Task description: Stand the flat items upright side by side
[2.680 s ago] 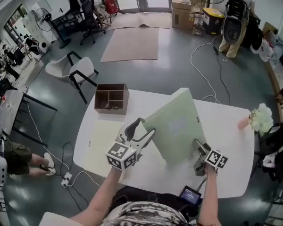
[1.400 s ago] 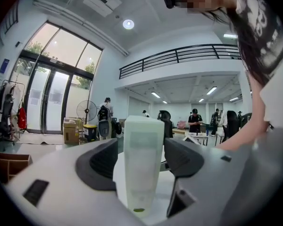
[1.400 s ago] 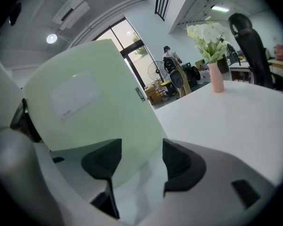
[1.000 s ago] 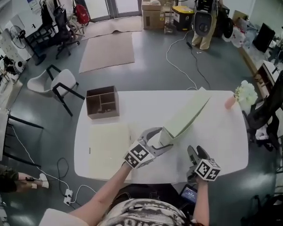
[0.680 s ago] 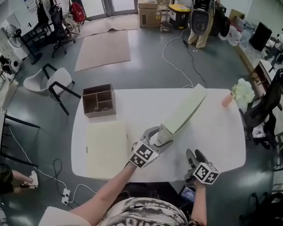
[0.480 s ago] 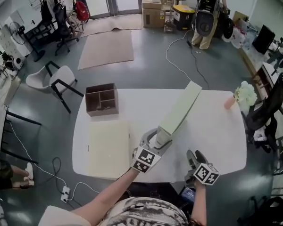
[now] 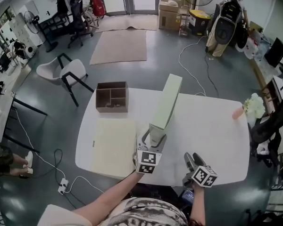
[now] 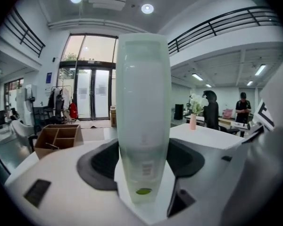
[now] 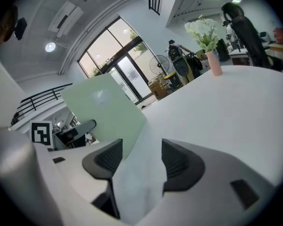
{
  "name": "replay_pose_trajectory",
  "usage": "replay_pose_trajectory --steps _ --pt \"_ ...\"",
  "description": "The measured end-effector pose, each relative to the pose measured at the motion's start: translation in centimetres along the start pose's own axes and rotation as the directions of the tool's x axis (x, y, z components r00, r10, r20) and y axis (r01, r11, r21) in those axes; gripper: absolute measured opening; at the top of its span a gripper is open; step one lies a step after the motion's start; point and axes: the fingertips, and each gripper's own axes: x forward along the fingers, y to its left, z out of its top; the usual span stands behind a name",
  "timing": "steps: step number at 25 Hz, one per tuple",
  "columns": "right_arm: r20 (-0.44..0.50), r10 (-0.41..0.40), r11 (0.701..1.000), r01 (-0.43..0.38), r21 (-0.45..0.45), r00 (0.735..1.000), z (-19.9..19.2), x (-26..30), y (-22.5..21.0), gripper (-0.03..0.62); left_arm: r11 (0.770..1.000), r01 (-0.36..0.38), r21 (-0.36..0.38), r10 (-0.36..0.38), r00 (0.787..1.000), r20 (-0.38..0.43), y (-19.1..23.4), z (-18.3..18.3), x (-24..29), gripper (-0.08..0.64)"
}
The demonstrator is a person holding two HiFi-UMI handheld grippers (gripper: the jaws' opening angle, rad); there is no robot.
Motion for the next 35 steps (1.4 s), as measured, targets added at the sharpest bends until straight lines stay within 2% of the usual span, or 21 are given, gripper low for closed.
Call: replay_pose_trajectory --steps 9,15,19,23,25,31,35 --pt "-0.036 0.022 1.0 -0.022 -0.011 0.999 -0.3 0.0 0.0 0.262 0.98 -0.191 -0.051 0.191 0.982 0.001 2.6 0.4 2.3 0.308" --pt "-0.031 0.009 1.0 -0.008 0.008 0.999 -0.6 -0.9 -0.8 0.262 0.969 -0.238 -0.068 0.239 0.971 0.006 2.8 1.1 3.6 0.31" --pt "-0.032 0.008 1.0 -0.007 0.011 0.999 -0.9 -1.3 -1.1 0.262 0.973 -0.22 -0.063 0.221 0.975 0.007 3.0 1.1 4.0 0.31" --pt "-0.036 0.014 1.0 -0.013 0.011 0.999 -0.9 -1.4 -1.2 0.262 0.984 -0.172 -0.053 0.17 0.985 -0.041 2.8 0.5 4.5 0.312" --pt "-0.04 0.02 1.0 -0.02 0.009 0.999 -0.9 -1.2 -1.1 0.262 0.986 -0.152 -0.062 0.149 0.987 -0.056 3.0 0.2 4.5 0.338" --pt "-0.06 0.045 0.999 -0.045 -0.005 0.997 -1.2 -0.1 0.0 0.262 0.997 -0.065 -0.036 0.063 0.997 -0.037 3.1 0.5 3.0 0.351" --pt "-0.088 0.079 0.996 -0.081 -0.022 0.993 -1.6 1.0 1.7 0.262 0.998 -0.005 -0.064 0.003 0.999 -0.035 3.3 0.3 1.0 0.354"
